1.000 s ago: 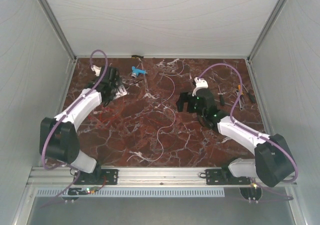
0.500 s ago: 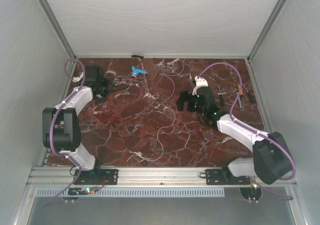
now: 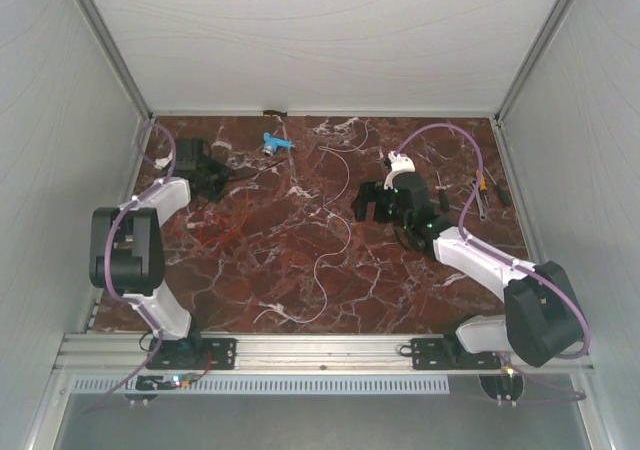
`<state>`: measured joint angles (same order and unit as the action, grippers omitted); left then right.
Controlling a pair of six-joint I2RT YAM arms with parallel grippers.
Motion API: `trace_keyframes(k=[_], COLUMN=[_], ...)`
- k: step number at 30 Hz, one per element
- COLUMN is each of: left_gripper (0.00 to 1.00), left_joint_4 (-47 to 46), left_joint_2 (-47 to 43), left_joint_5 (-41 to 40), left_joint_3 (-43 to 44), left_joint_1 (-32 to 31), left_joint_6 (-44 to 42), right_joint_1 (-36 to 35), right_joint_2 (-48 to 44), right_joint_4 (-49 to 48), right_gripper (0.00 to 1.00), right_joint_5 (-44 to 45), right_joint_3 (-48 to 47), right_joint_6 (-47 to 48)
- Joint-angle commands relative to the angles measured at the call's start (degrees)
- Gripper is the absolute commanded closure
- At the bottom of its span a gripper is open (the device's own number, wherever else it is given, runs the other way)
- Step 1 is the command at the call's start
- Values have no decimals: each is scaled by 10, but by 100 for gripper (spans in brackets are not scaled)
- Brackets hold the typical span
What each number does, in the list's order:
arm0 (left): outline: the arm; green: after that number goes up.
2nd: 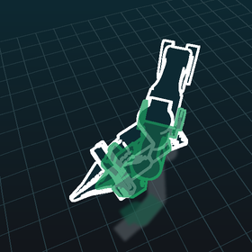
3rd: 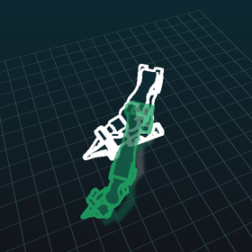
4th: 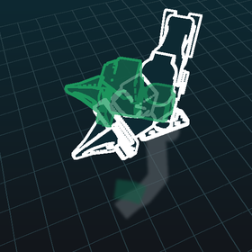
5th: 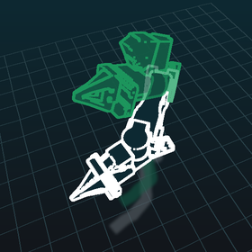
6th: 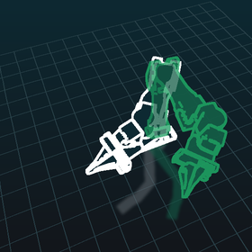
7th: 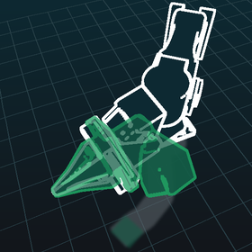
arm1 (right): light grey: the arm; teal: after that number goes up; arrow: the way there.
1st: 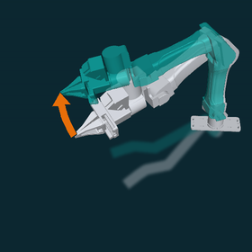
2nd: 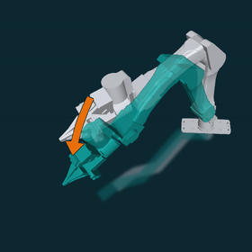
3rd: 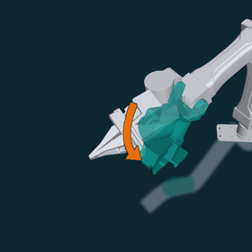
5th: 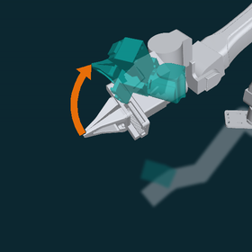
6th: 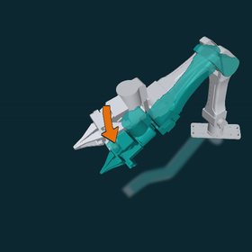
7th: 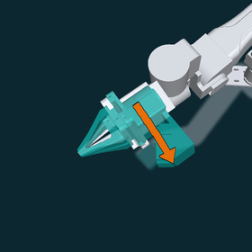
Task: Zip-tie the wires
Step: Pick up the cable at the center of the board.
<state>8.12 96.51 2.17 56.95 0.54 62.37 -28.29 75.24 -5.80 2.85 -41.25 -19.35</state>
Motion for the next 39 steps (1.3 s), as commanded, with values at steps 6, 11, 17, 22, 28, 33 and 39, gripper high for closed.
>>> trace_keyframes(k=[6,11,17,22,28,33,39], left_gripper=[46,46,47,66,100,100,100], left_joint_4=[-72,-108,-115,-142,-161,-147,-121], left_joint_2=[30,55,93,114,120,46,-82], left_joint_5=[59,107,111,135,167,166,190], left_joint_3=[15,17,35,48,73,80,76], left_joint_1=[-4,-4,-5,-6,-9,-30,-58], left_joint_6=[-149,-146,-135,-140,-147,-182,-270], right_joint_1=[6,9,10,13,17,18,18], right_joint_2=[9,8,8,8,10,3,-31], right_joint_4=[-3,-3,-3,-4,-4,-9,-27], right_gripper=[12,12,12,12,12,12,12], right_joint_5=[-7,-9,-11,-14,-19,-18,-51], right_joint_3=[-21,-20,-18,-18,-20,-13,4], right_joint_6=[-4,-4,-6,-8,-10,-10,2])
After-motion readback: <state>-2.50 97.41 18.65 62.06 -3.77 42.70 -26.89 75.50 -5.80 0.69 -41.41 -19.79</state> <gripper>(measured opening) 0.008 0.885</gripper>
